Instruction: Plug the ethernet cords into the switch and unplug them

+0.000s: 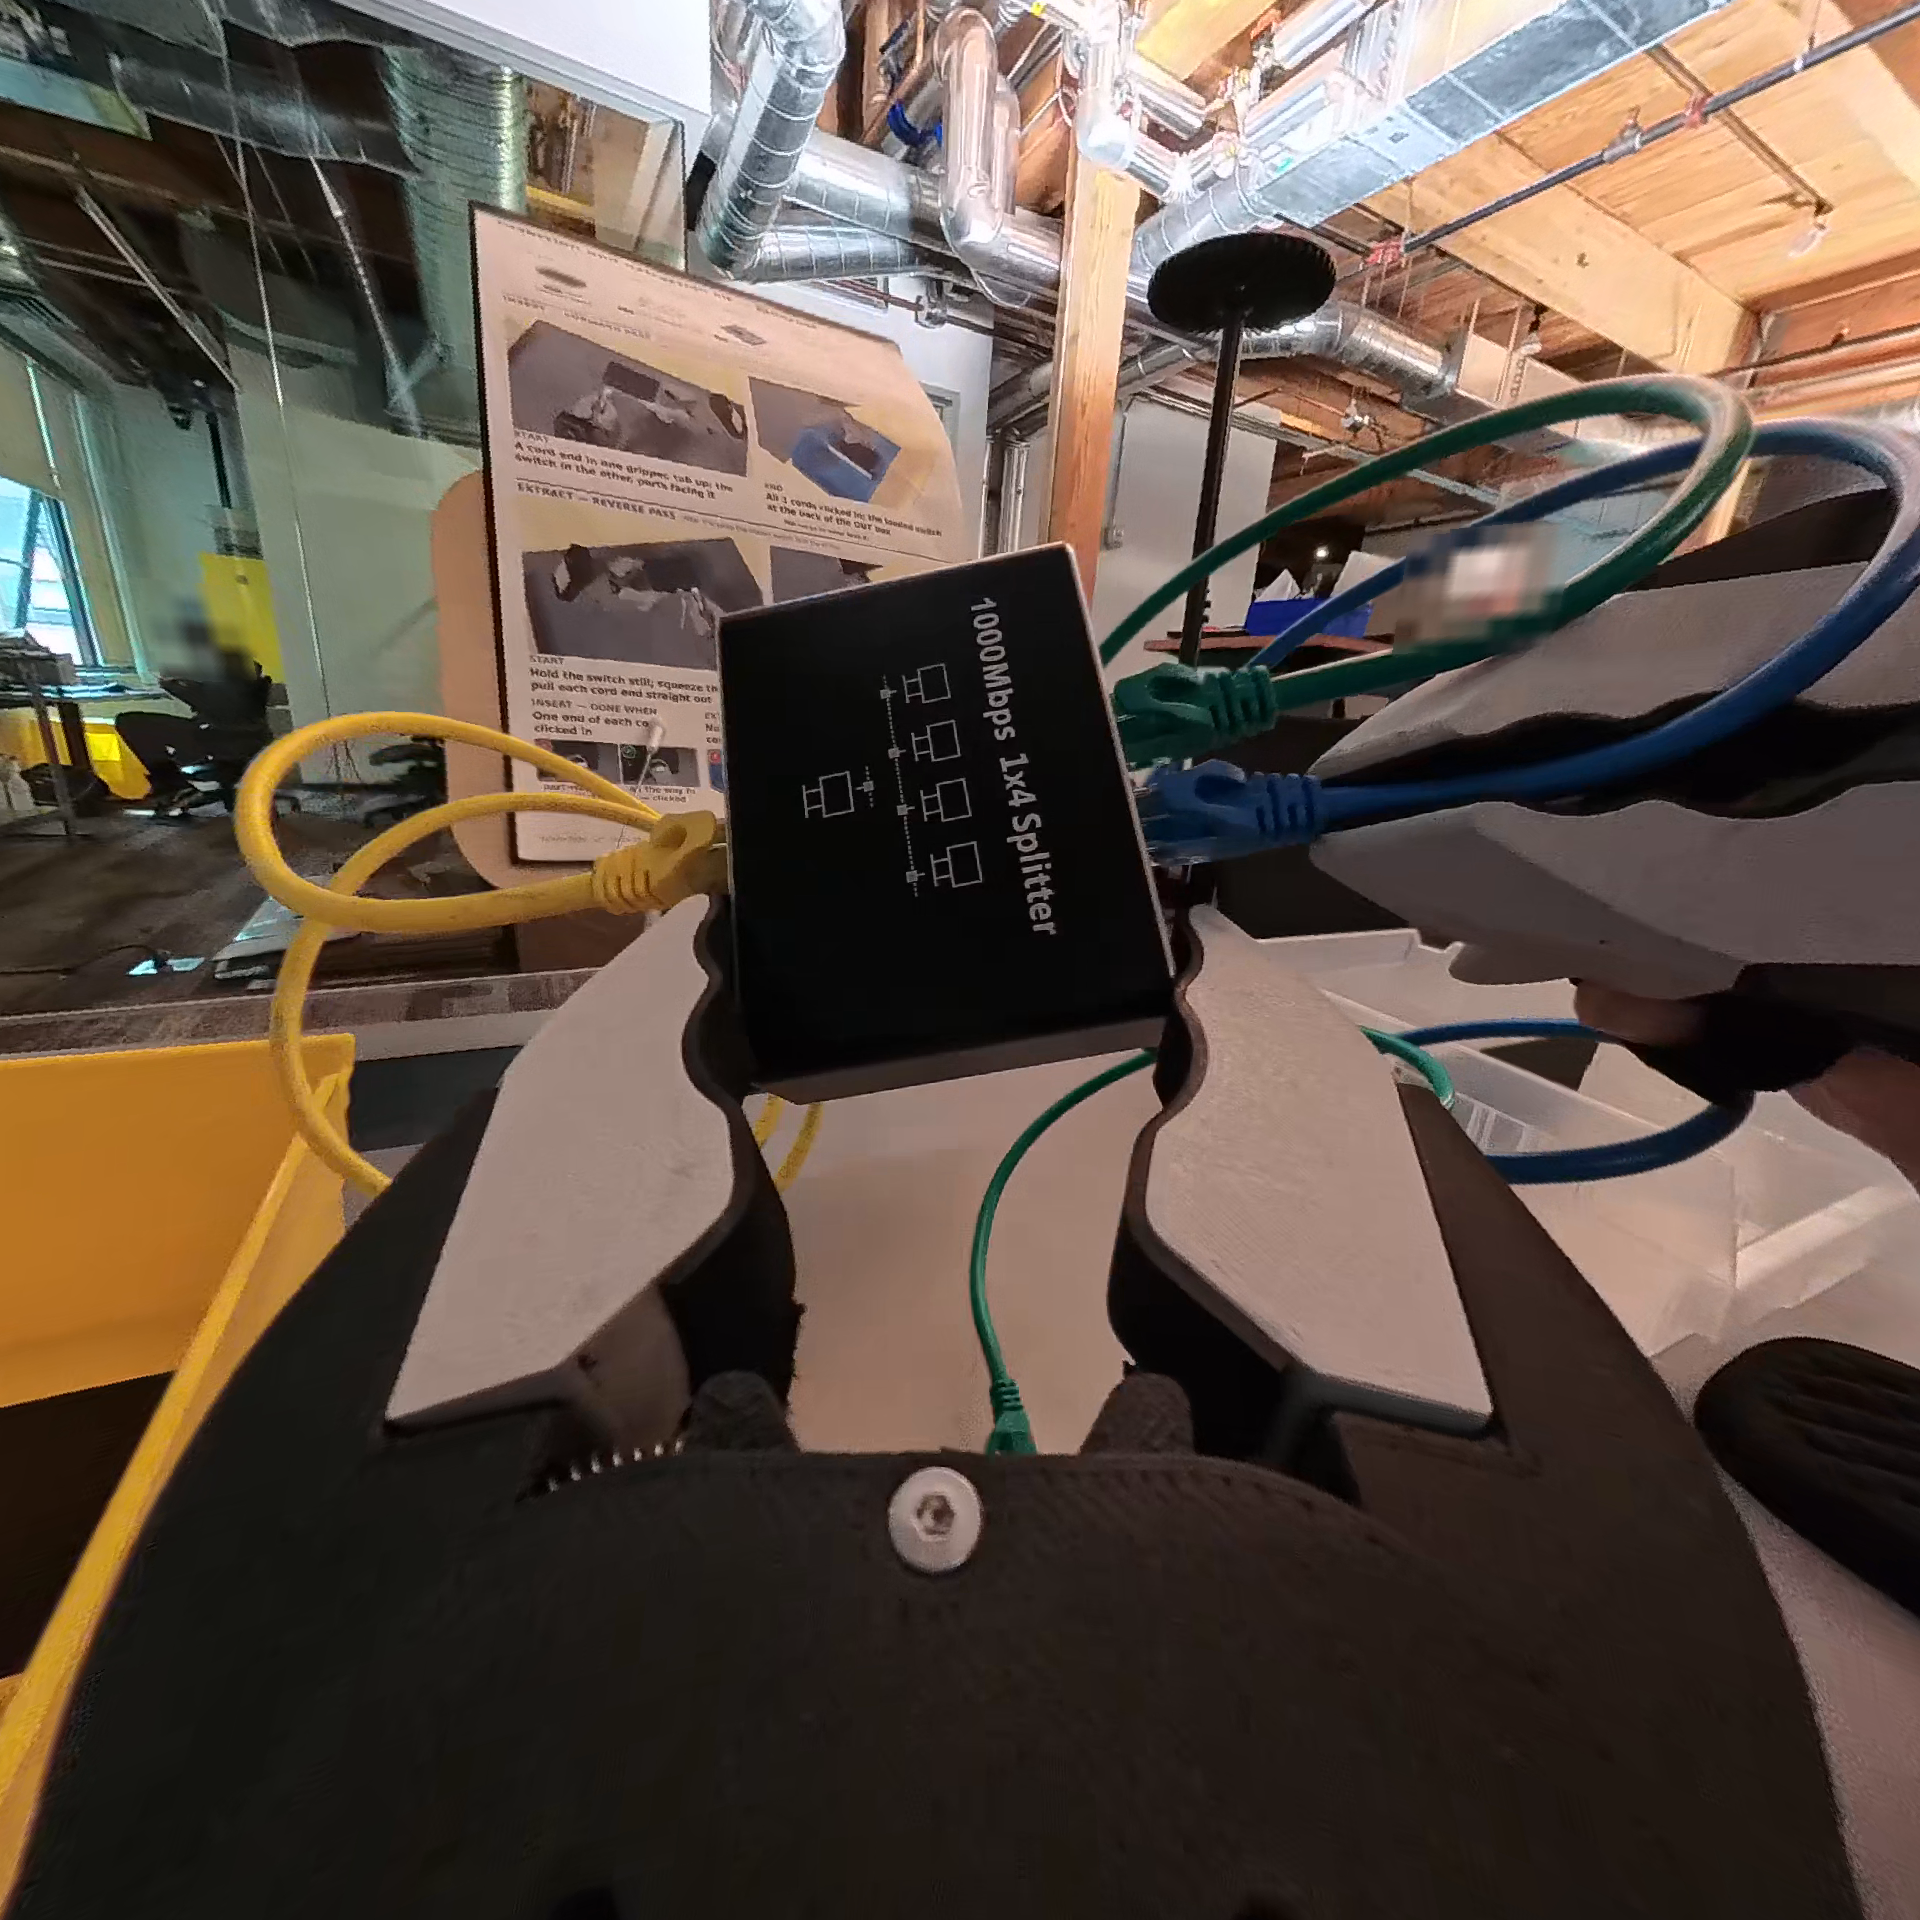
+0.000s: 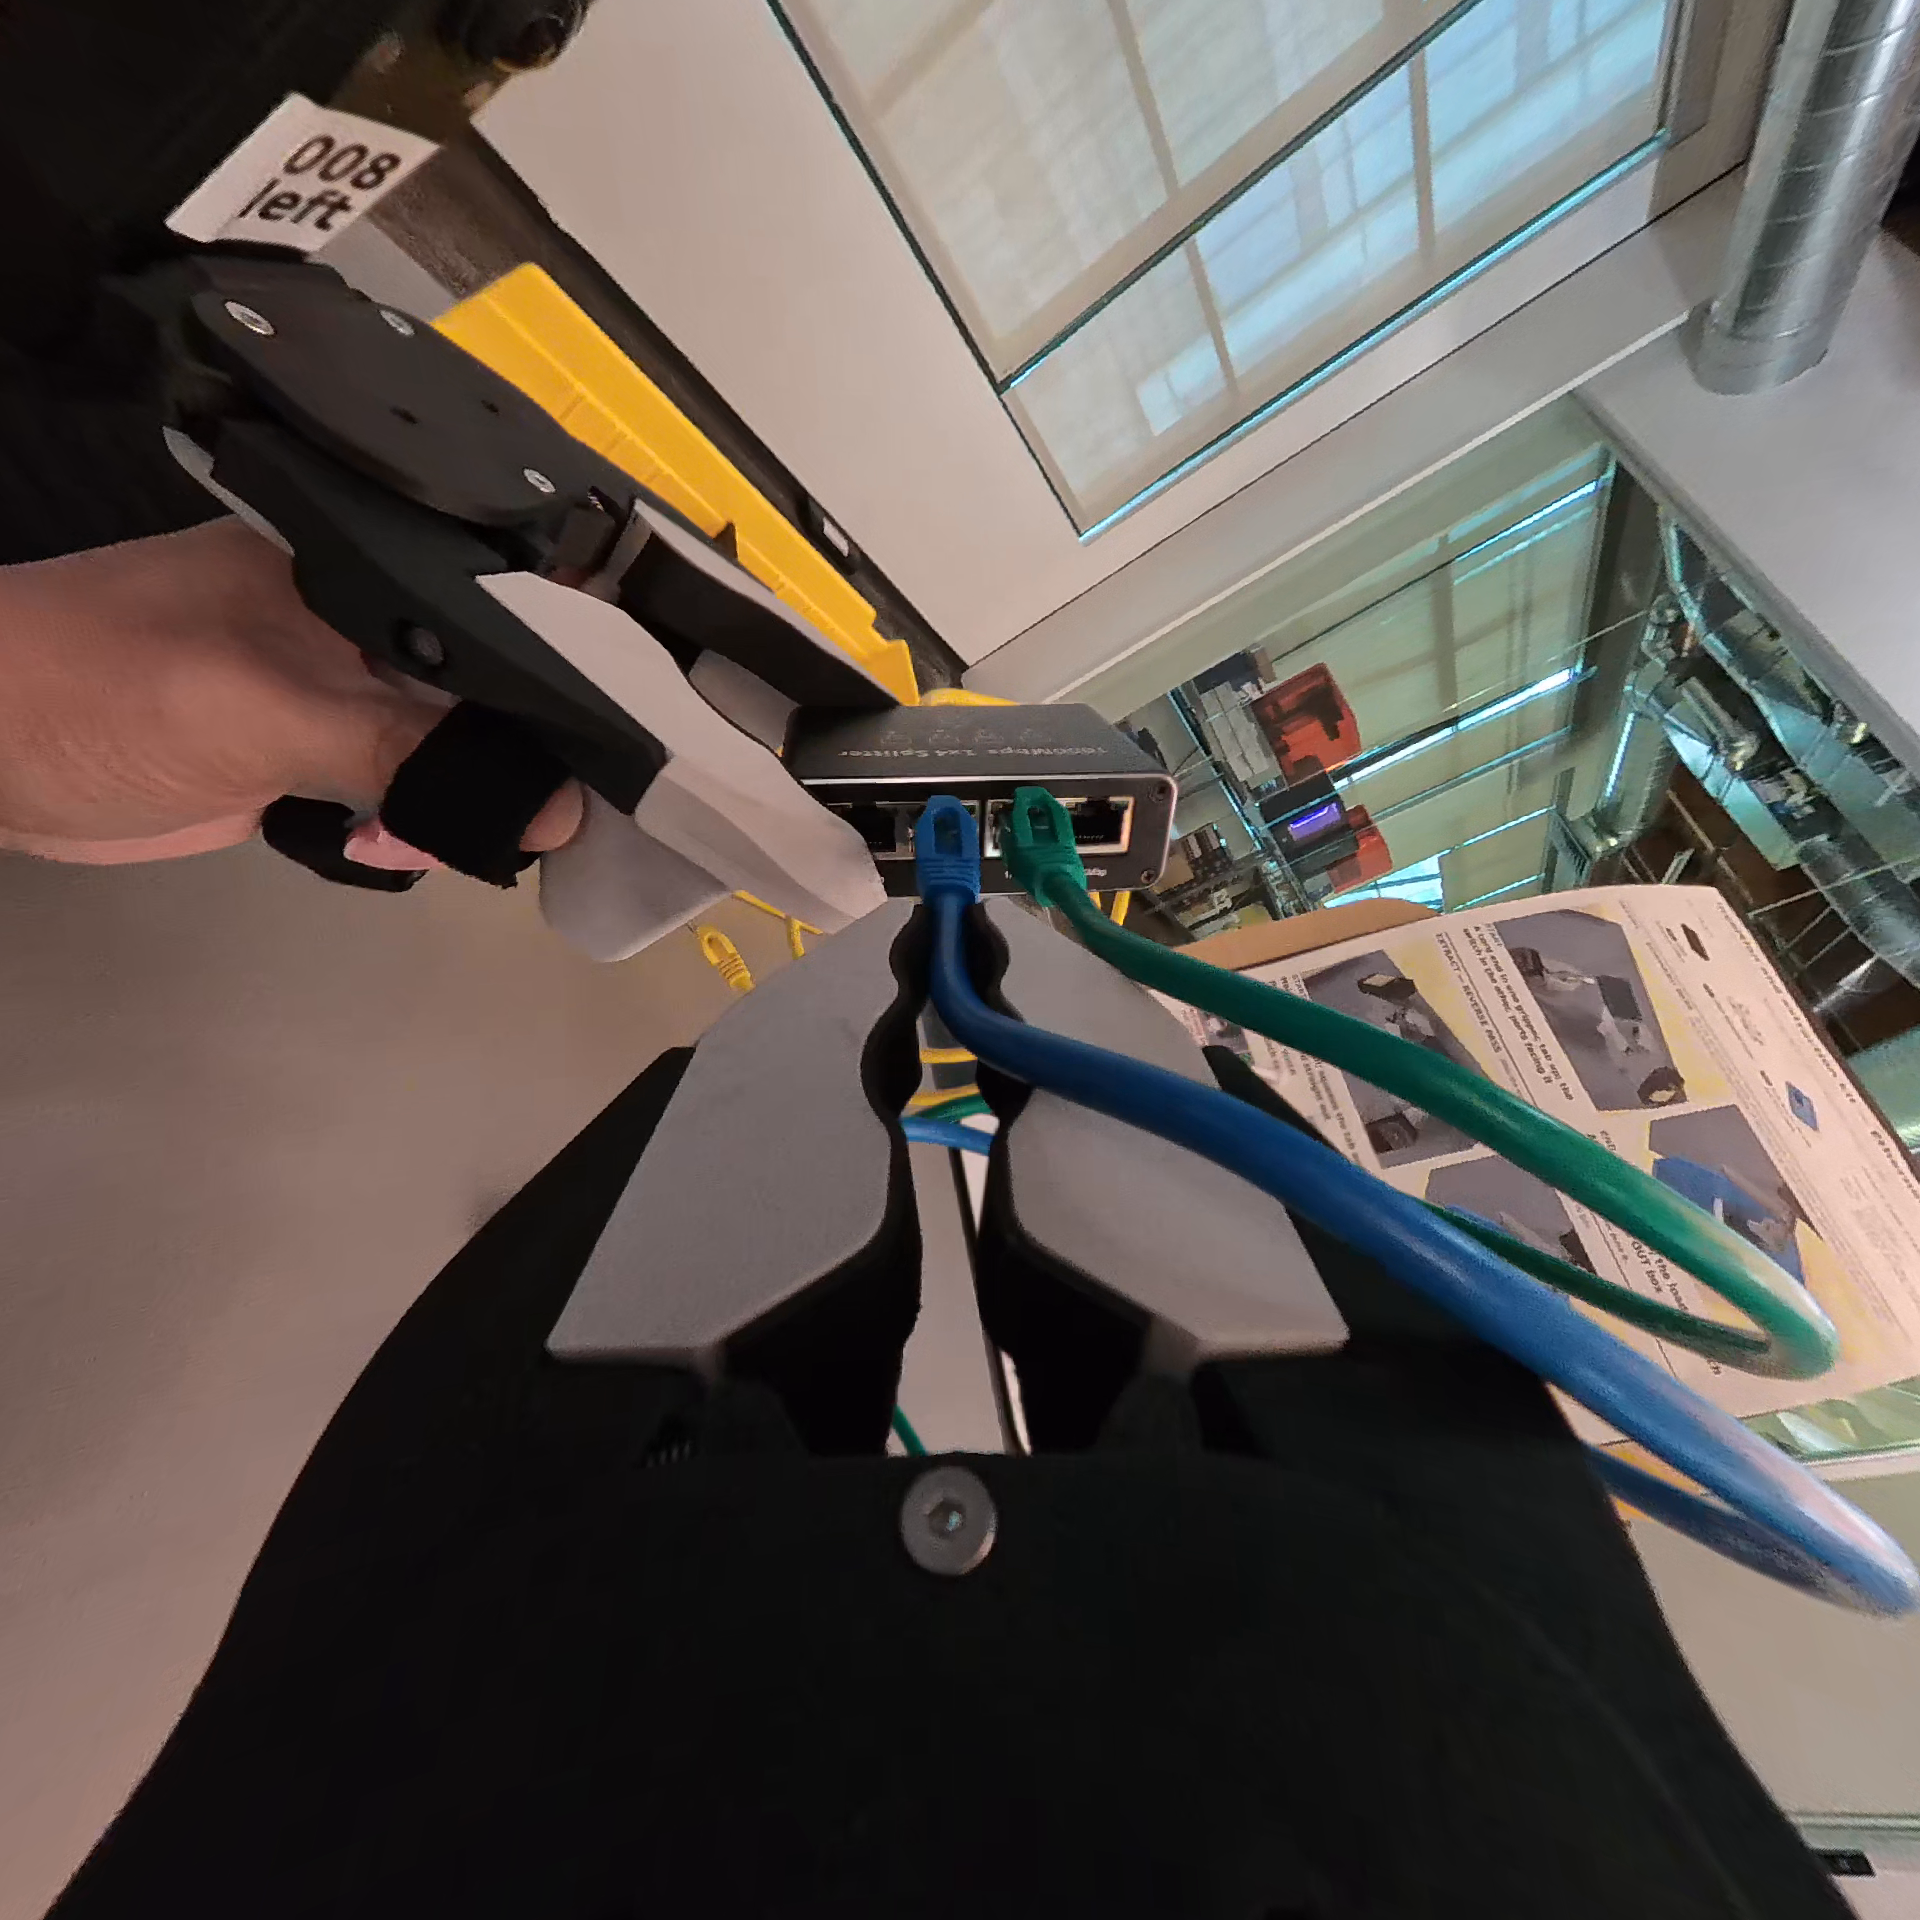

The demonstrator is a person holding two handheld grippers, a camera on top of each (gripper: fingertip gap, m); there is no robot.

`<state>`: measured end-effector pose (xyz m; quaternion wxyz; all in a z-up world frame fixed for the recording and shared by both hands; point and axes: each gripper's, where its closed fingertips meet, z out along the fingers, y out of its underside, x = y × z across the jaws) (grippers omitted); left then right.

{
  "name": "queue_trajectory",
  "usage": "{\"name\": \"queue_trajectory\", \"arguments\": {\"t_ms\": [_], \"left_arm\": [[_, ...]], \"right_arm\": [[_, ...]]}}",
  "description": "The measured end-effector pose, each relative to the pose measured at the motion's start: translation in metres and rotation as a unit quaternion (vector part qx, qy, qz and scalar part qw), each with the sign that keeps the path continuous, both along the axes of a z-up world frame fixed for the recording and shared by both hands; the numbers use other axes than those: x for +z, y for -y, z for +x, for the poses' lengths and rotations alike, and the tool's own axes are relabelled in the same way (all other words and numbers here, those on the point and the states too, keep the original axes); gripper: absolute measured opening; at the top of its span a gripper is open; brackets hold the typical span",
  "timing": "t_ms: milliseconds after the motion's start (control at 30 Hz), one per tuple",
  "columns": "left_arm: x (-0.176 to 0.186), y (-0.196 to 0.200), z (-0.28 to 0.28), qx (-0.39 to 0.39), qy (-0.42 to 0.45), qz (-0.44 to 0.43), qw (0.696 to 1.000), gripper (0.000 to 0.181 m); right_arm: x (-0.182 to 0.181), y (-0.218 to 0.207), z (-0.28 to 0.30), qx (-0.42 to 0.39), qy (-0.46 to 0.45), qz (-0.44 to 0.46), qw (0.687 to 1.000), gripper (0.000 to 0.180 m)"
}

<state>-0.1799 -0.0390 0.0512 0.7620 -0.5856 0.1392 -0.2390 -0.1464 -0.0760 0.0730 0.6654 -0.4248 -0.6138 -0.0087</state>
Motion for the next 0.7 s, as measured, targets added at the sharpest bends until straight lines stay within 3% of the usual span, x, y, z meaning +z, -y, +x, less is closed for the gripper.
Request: {"name": "queue_trajectory", "arguments": {"t_ms": [300, 467, 700], "left_arm": [[0.008, 0.008, 0.001, 0.012, -0.025, 0.012, 1.0, 0.077], [0.018, 0.013, 0.003, 0.004, -0.029, 0.057, 0.998, 0.078], [0.013, 0.01, 0.01, -0.112, 0.086, 0.025, 0.99, 0.084]], "right_arm": [[0.006, 0.007, 0.001, 0.02, -0.014, -0.021, 0.999, 0.006], [0.013, 0.016, 0.002, 0.031, -0.001, 0.047, 0.998, 0.006], [0.006, 0.013, 0.001, 0.012, 0.03, 0.067, 0.997, 0.006]]}}
